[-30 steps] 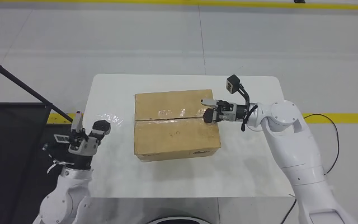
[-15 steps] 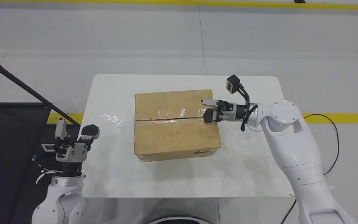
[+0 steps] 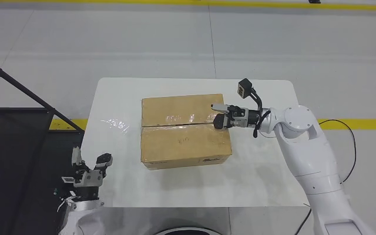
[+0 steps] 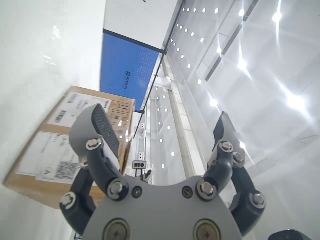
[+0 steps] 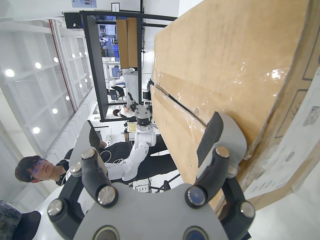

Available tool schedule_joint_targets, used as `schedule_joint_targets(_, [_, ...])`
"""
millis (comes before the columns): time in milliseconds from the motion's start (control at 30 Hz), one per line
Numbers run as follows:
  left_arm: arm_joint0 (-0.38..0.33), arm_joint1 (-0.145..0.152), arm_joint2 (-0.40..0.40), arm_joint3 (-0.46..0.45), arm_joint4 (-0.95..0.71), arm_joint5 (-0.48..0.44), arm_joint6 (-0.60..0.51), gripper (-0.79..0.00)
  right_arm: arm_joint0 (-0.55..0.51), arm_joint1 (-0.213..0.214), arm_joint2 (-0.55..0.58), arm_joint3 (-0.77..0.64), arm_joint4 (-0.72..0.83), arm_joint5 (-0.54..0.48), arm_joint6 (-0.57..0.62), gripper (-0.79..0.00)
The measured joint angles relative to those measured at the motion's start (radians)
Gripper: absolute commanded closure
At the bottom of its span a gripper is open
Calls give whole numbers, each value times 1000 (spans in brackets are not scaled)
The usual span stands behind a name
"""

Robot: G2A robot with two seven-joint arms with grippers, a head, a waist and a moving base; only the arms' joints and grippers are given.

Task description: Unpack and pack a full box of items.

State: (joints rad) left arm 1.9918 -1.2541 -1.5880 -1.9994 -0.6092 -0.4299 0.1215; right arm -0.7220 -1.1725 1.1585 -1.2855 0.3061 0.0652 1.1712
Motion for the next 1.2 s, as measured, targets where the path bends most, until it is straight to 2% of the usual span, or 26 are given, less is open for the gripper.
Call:
schedule_joint_targets(433, [-183,-18,126,116,126,124,4,-785,0,0,0,0,0,0,0,-785])
schedule_joint_targets(767, [-378,-36,183,316,142,196,40,-785,0,0,0,0,0,0,0,-785])
schedule_joint_targets(1200, [-485,-56,209,423,92,192,25,-785,0,0,0,0,0,0,0,-785])
